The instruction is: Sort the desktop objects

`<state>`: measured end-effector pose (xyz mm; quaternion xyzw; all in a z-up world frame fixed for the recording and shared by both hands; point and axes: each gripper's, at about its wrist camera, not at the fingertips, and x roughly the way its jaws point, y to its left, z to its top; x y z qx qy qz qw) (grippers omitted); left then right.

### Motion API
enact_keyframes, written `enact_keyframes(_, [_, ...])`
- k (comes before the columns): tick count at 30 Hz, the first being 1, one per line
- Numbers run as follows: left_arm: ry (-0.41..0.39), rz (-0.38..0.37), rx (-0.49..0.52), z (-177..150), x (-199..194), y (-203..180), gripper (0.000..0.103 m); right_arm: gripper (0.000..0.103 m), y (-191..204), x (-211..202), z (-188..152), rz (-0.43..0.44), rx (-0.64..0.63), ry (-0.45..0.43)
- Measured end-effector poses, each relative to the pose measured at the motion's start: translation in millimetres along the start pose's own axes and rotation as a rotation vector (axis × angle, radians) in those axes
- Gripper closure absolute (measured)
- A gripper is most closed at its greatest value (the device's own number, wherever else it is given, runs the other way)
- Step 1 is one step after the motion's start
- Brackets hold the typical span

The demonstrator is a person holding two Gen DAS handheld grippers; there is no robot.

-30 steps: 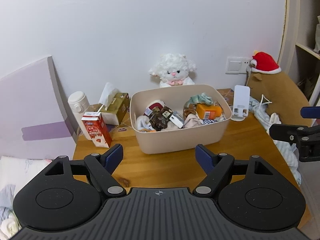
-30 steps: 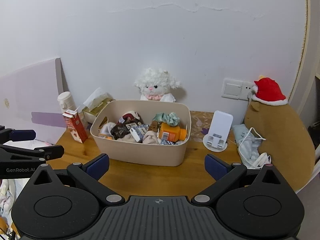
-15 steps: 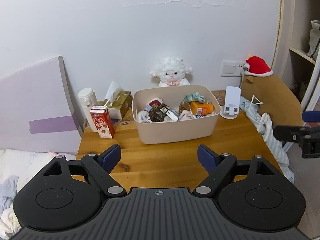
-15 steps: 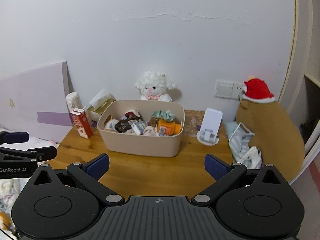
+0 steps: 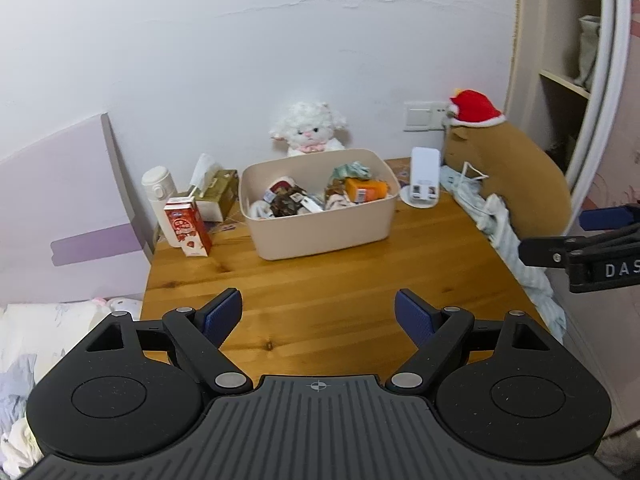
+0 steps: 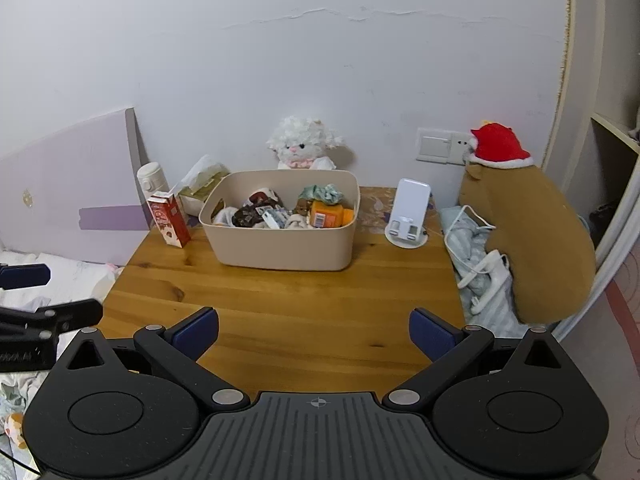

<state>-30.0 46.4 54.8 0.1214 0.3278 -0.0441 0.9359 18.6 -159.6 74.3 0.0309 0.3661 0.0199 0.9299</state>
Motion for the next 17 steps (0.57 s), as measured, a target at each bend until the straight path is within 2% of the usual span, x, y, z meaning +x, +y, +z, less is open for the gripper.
enact_keyframes(8, [-0.003,0.003,0.013,-1,-5,2,0.018,0.0,3,-13,-4,-0.013,-0.005,0.0])
enact_keyframes(17, [0.031,-0.024,-0.033,4,8,21,0.018,0.0,5,-1,-1,-0.033,0.014,0.03])
